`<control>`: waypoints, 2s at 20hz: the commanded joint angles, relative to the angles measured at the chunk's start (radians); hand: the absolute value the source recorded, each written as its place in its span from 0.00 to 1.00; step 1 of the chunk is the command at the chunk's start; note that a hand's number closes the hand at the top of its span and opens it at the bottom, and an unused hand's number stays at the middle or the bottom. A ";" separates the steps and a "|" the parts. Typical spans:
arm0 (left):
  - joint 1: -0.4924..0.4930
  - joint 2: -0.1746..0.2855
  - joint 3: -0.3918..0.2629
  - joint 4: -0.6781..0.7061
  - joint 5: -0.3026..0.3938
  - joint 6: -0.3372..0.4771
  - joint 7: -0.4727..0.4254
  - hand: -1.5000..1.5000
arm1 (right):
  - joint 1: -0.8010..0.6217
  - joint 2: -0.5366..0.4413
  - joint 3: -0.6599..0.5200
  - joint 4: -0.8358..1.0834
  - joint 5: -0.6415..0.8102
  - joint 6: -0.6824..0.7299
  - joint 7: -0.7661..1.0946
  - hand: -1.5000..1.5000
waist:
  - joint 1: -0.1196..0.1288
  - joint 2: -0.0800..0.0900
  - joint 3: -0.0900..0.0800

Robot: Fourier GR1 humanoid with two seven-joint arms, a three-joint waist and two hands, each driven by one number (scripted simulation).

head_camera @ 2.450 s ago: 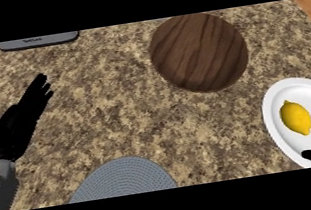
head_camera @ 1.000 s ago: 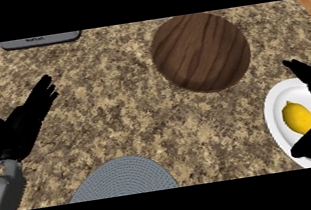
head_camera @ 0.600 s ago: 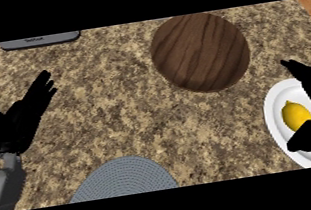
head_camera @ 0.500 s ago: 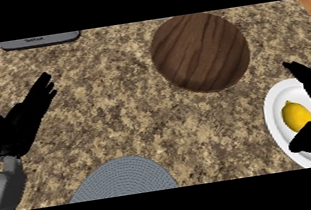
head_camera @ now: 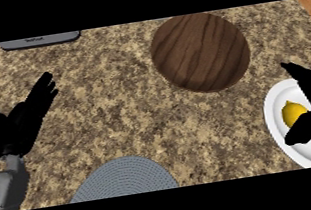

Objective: Pick the lemon from the plate and place it in the bowl

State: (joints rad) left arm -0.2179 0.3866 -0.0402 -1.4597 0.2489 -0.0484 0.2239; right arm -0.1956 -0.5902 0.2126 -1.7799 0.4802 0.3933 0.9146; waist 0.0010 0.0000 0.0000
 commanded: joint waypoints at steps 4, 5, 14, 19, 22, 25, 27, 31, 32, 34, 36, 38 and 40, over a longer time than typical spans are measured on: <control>0.063 -0.017 0.038 -0.059 -0.016 -0.051 0.014 0.50 | 0.043 0.045 -0.050 -0.006 0.054 0.081 0.006 0.00 | -0.001 -0.001 0.000; 0.088 -0.053 0.011 -0.104 -0.041 0.001 0.024 0.50 | 0.008 0.074 -0.029 0.057 0.059 0.078 0.007 0.00 | 0.003 -0.001 0.000; 0.031 -0.058 0.082 -0.050 -0.068 -0.065 0.027 0.50 | -0.009 0.102 -0.116 0.256 0.175 0.042 -0.169 0.00 | 0.001 0.000 0.000; 0.056 -0.047 0.124 -0.067 -0.034 -0.135 0.037 0.50 | 0.007 0.145 -0.131 0.298 0.218 0.013 -0.225 0.00 | 0.002 0.000 0.000; 0.029 -0.099 0.084 -0.047 -0.106 -0.075 0.048 0.50 | 0.001 0.152 -0.138 0.412 0.271 -0.045 -0.305 0.00 | 0.001 0.000 0.000; 0.007 -0.097 0.119 -0.037 -0.094 -0.096 0.053 0.50 | 0.036 0.151 -0.146 0.401 0.284 -0.028 -0.345 0.00 | -0.002 0.000 0.000; -0.030 -0.093 0.129 0.051 -0.109 -0.124 -0.010 0.50 | -0.046 0.173 -0.128 0.457 0.314 -0.035 -0.364 1.00 | 0.000 0.002 0.000; 0.036 -0.100 0.141 -0.040 -0.100 -0.132 0.032 0.50 | 0.024 0.181 -0.153 0.415 0.361 -0.122 -0.424 1.00 | 0.000 0.000 0.000; 0.019 -0.088 0.153 0.002 -0.111 -0.143 0.002 0.50 | 0.043 0.176 -0.155 0.410 0.369 -0.135 -0.446 1.00 | -0.001 0.000 0.000; 0.035 -0.099 0.146 -0.058 -0.096 -0.149 0.049 0.50 | 0.038 0.176 -0.166 0.425 0.382 -0.143 -0.465 1.00 | -0.001 0.000 0.000; 0.016 -0.116 0.147 0.009 -0.137 -0.124 0.004 0.50 | -0.004 0.206 -0.144 0.437 0.404 -0.145 -0.457 1.00 | -0.001 0.000 0.000; 0.006 -0.136 0.134 -0.074 -0.110 -0.118 0.087 0.50 | -0.064 0.202 -0.165 0.479 0.417 -0.119 -0.455 1.00 | 0.002 0.000 0.000; -0.002 -0.137 0.134 -0.057 -0.132 -0.117 0.087 0.50 | 0.036 0.199 -0.164 0.334 0.405 -0.090 -0.453 1.00 | -0.003 -0.001 0.000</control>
State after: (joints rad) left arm -0.2108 0.2728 0.1043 -1.4943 0.1338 -0.1797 0.2773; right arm -0.2048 -0.4020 0.0497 -1.3830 0.8687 0.2929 0.4686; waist -0.0005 -0.0045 -0.0058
